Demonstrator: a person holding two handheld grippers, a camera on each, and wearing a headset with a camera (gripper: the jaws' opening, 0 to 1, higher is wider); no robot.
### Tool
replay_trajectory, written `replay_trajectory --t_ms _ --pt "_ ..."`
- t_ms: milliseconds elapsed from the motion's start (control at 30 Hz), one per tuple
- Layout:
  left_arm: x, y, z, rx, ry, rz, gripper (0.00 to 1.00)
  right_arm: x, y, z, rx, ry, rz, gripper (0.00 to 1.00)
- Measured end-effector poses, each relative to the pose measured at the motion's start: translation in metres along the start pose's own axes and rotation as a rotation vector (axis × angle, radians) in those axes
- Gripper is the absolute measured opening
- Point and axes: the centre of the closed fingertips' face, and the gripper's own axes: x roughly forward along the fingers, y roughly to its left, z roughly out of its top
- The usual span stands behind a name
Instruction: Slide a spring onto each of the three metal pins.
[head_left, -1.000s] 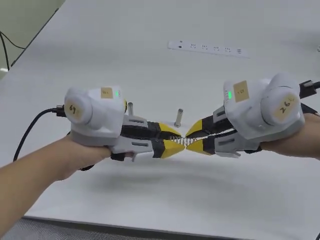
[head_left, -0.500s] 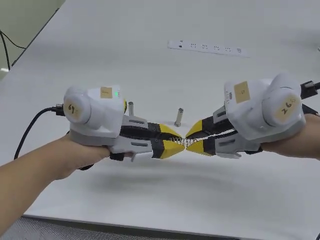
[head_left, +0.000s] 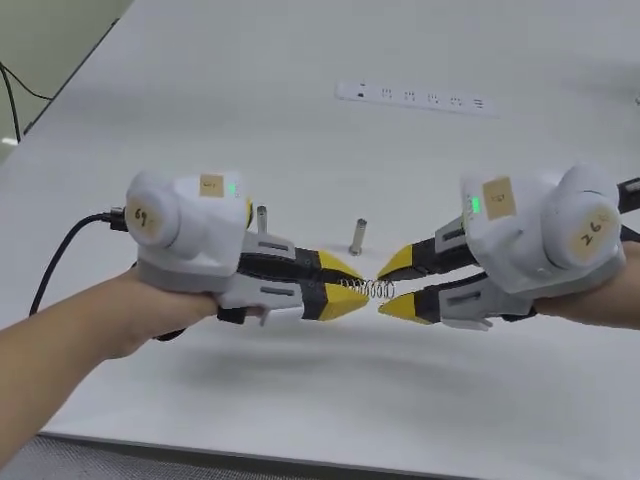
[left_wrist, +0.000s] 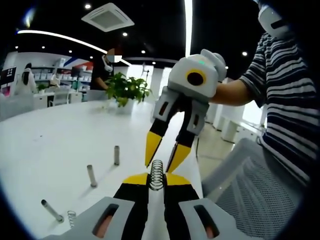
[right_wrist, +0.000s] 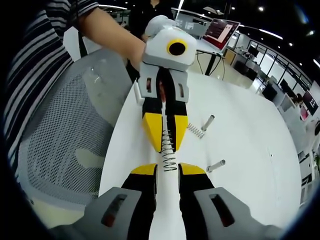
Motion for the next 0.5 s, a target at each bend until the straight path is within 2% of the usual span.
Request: replay_trajectory --t_ms 233,500 --pt "-0.0009 -0.0032 -0.0021 0.0 0.019 -0.021 0.02 0.002 0.0036 -0.0001 0.005 -0.01 0.008 0.14" --pt "-0.0014 -0.0062 -0.003 -0.001 0.03 -0.033 0.02 0.0016 0.0047 0.0017 0.002 -0.023 0.011 0.08"
